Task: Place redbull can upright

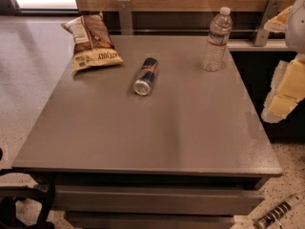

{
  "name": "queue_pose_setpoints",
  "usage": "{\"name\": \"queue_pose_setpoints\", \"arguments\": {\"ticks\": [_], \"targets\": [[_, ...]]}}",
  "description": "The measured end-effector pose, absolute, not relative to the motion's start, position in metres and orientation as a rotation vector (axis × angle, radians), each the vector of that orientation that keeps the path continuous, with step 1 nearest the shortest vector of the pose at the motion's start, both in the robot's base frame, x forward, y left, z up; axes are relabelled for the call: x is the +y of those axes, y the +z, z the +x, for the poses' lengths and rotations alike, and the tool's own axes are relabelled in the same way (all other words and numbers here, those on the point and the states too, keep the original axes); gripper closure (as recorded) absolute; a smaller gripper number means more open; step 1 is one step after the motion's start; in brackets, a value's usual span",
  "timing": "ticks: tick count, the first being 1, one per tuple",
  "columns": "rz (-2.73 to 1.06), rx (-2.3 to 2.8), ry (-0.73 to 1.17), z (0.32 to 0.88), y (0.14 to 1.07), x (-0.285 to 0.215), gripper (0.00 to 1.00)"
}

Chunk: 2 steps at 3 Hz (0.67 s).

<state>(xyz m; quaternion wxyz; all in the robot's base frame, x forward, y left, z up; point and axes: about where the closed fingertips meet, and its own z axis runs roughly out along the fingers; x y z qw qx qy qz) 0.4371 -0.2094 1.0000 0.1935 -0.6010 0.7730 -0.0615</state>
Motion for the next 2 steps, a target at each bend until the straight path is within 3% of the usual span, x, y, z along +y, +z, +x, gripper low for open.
{"name": "queue_pose_setpoints", "arguments": {"ticks": [2], "targets": [[-1.666, 2.167, -0.16, 0.4418, 1.0039, -0.2102, 0.0]]}}
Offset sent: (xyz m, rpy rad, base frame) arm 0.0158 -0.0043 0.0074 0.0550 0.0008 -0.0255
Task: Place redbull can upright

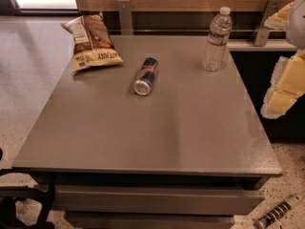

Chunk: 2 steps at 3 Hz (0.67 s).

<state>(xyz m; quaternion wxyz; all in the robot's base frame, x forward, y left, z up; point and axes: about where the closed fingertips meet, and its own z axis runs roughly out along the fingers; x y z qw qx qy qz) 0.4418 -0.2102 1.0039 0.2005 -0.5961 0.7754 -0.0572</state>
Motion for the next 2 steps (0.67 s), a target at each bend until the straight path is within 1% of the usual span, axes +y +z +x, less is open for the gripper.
{"name": "queue_pose_setpoints", "arguments": {"ticks": [1, 2], "targets": [[-1.597, 2.176, -0.133, 0.461, 1.018, -0.203, 0.0], [-1.487, 2.196, -0.059, 0.482, 1.031, -0.181, 0.0]]}}
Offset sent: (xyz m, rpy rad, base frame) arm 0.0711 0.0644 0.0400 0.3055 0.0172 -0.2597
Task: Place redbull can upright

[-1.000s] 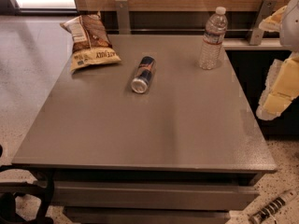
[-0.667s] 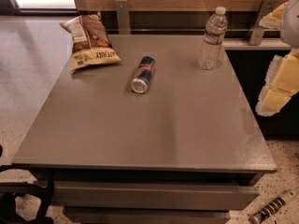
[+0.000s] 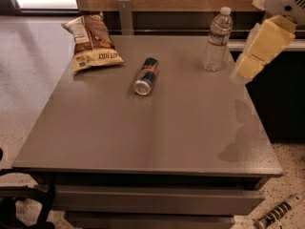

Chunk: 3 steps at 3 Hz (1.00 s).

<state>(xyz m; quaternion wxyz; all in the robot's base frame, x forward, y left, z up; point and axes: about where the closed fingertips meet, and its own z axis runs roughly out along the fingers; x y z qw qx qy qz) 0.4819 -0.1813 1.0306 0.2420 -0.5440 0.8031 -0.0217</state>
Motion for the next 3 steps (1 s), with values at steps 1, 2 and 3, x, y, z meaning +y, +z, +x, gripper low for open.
{"name": "queue_pose_setpoints", "arguments": {"ticks": [1, 2, 3], "targets": [[-1.284, 2.264, 0.073, 0.501, 1.032, -0.161, 0.0], [-1.106, 2.331, 0.167, 0.518, 1.028, -0.144, 0.0], [-0.906, 2.387, 0.261, 0.533, 1.021, -0.132, 0.0]]}}
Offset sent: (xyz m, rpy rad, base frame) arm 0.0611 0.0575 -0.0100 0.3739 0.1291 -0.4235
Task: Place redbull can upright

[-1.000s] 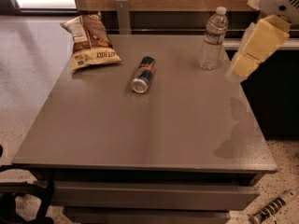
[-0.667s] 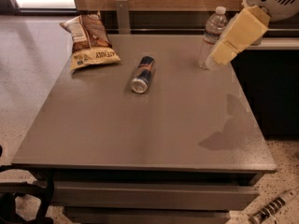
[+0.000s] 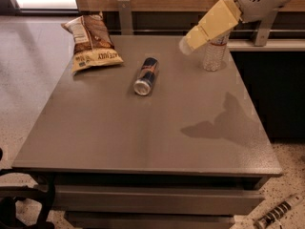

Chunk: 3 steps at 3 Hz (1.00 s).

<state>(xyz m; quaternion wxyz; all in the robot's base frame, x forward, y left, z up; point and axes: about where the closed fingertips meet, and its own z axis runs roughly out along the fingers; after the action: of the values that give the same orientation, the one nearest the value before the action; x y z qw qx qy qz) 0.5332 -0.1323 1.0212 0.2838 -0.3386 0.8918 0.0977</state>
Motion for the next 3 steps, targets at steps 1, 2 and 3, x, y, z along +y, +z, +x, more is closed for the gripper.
{"name": "queue_pose_setpoints", "arguments": {"ticks": [1, 2, 3], "targets": [[-0.672, 2.421, 0.346, 0.546, 1.017, -0.125, 0.0], [-0.671, 2.422, 0.348, 0.546, 1.017, -0.124, 0.0], [-0.664, 2.431, 0.364, 0.558, 1.023, -0.109, 0.0]]}}
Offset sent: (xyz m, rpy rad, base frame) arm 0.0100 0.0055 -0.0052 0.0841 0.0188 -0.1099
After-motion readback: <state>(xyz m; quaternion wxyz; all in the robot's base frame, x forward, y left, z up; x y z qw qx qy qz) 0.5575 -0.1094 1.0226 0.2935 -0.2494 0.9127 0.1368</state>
